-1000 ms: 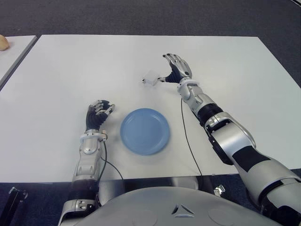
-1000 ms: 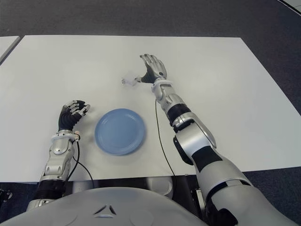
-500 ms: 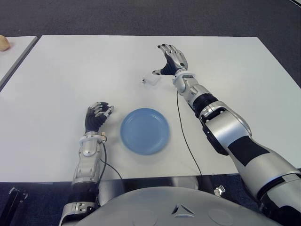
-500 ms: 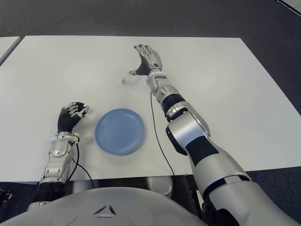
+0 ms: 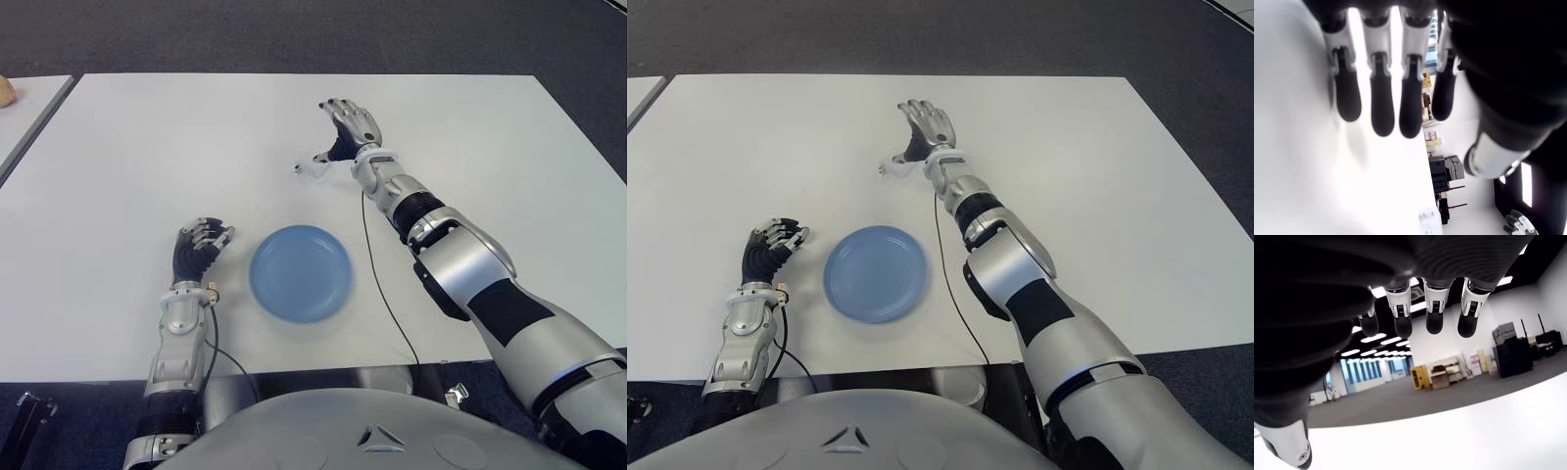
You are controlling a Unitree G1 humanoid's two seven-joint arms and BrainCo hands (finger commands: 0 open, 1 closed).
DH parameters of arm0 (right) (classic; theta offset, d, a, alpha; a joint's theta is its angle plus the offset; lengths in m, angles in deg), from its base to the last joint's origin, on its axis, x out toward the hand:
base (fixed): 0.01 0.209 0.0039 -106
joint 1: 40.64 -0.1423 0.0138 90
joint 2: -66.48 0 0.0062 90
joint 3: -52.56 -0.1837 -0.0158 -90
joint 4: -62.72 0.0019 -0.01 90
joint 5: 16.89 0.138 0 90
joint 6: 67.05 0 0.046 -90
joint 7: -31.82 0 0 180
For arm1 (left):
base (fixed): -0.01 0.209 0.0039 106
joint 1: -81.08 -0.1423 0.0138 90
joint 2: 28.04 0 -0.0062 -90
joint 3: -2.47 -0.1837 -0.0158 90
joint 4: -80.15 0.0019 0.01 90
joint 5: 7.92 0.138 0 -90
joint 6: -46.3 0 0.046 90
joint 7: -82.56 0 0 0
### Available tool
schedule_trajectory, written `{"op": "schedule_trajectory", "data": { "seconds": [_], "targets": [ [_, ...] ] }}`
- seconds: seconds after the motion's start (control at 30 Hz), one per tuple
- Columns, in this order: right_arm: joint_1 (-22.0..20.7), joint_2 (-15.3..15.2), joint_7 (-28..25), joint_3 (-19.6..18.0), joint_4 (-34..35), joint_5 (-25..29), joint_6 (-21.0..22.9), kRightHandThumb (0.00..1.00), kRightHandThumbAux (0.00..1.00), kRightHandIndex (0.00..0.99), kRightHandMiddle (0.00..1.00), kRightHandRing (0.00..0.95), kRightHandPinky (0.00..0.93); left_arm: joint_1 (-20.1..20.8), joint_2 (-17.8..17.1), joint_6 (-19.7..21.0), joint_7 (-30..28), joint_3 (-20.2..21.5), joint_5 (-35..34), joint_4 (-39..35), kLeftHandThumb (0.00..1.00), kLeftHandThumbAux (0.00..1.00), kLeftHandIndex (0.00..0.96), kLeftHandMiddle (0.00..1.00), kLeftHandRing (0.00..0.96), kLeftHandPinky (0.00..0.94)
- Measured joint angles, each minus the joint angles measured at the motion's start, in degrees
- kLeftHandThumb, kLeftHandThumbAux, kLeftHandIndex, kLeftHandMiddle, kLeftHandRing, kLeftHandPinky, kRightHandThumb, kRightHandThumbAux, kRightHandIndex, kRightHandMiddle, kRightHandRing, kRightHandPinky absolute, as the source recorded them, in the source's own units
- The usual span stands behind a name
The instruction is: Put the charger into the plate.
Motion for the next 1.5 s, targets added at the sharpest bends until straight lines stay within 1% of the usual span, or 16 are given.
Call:
{"op": "schedule_trajectory", "data": {
  "seconds": [0.23,0.37,0.47,0.6,0.67,0.9,1.0,1.13,1.33,1.5],
  "targets": [
    [0.8,0.9,-4.5,1.3,-0.7,-0.7,0.2,0.109,0.695,0.0,0.0,0.0,0.0,-1.1,-0.2,-0.6,0.0,0.1,0.1,-0.4,0.699,0.723,0.424,0.488,0.492,0.475],
    [1.3,1.6,-10.5,1.7,-1.0,-0.7,0.8,0.072,0.7,0.0,0.0,0.0,0.0,-2.1,-0.3,-1.0,0.0,0.4,0.1,-0.8,0.698,0.723,0.424,0.489,0.49,0.473],
    [1.9,1.9,-13.9,1.9,-1.3,-0.7,1.4,0.052,0.705,0.0,0.0,0.0,0.0,-2.8,-0.3,-1.1,0.0,0.7,0.1,-1.4,0.699,0.723,0.424,0.49,0.491,0.476],
    [2.3,2.3,-20.2,2.2,-1.5,-0.6,2.5,0.015,0.715,0.0,0.0,0.0,0.0,-4.1,-0.3,-1.0,0.0,0.8,0.1,-2.9,0.698,0.723,0.425,0.493,0.494,0.476],
    [2.6,2.5,-22.3,2.3,-1.5,-0.6,2.9,0.006,0.714,0.0,0.0,0.0,0.0,-4.7,-0.3,-1.0,0.0,0.8,0.1,-3.3,0.698,0.723,0.425,0.493,0.493,0.476],
    [1.7,2.7,-26.7,2.3,-0.7,-0.3,4.1,0.0,0.695,0.0,0.0,0.0,0.0,-5.9,-0.3,0.3,0.0,0.9,0.1,-5.4,0.698,0.723,0.425,0.493,0.495,0.479],
    [1.4,2.8,-28.0,2.4,-0.5,-0.3,4.3,0.0,0.687,0.0,0.0,0.0,0.0,-6.4,-0.2,1.3,0.0,0.9,0.1,-6.6,0.7,0.723,0.425,0.494,0.497,0.482],
    [1.2,2.8,-29.3,2.6,-0.4,-0.3,4.7,0.0,0.678,0.003,0.0,0.0,0.022,-6.5,0.0,2.4,0.0,0.9,0.1,-7.8,0.701,0.723,0.424,0.491,0.497,0.481],
    [1.0,2.8,-30.4,3.0,-0.3,-0.4,4.8,0.0,0.67,0.071,0.051,0.038,0.082,-6.4,0.2,3.9,0.0,0.8,0.1,-9.2,0.701,0.722,0.423,0.482,0.491,0.474],
    [0.8,2.6,-31.1,3.0,-0.2,-0.4,4.8,0.0,0.669,0.095,0.07,0.058,0.099,-6.0,0.2,5.2,0.0,0.8,0.2,-9.7,0.7,0.722,0.423,0.479,0.487,0.472]
  ]
}}
